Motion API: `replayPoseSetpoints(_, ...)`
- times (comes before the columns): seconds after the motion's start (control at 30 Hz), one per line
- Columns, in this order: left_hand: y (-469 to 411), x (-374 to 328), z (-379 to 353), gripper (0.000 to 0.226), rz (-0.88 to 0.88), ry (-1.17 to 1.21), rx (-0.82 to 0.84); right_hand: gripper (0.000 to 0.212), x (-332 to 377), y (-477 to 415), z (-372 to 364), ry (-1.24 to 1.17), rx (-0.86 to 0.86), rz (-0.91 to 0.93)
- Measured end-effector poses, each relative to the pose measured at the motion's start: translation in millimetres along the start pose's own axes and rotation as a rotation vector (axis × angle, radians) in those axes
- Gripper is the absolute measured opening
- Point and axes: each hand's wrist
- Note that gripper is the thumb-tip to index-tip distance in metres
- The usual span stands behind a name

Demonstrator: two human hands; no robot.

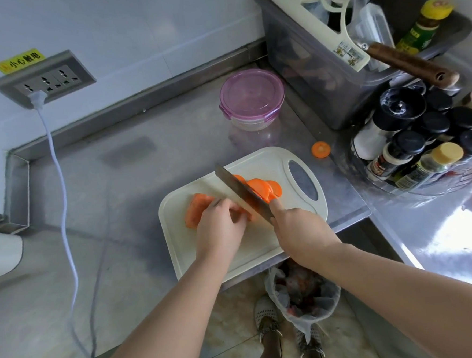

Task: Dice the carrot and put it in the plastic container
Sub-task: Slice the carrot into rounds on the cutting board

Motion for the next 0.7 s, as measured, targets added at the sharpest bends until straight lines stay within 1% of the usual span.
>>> replayPoseSetpoints(0.23,0.7,0.0,-0.2,0.013,-0.003,0.003,-0.003,0.041,6.0,8.0,5.0,0.059,0.011,0.070)
replayPoseSetpoints(0.37,0.4,0.5,0.5,0.016,-0.003,0.000,-0.001,0.043,8.1,9.8,6.6,0.079,0.012,0.073)
replayPoseSetpoints(0.57,0.7,-1.3,2.0,0.015,0.000,-0.014,0.006,0.038,8.9,10.2,6.0,0.082,0.020,0.081)
replayPoseSetpoints(0.7,1.4,-2.0,2.7,0.015,0.016,-0.012,0.013,0.047,9.7,9.8,6.4,0.122,0.038,0.096)
Point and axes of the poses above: each hand's wrist, its own y-axis away from the middle knuckle, its own z-axis out of the back of the hand, x = y × z, and after that the axes turned 1 degree about -y, right-handed
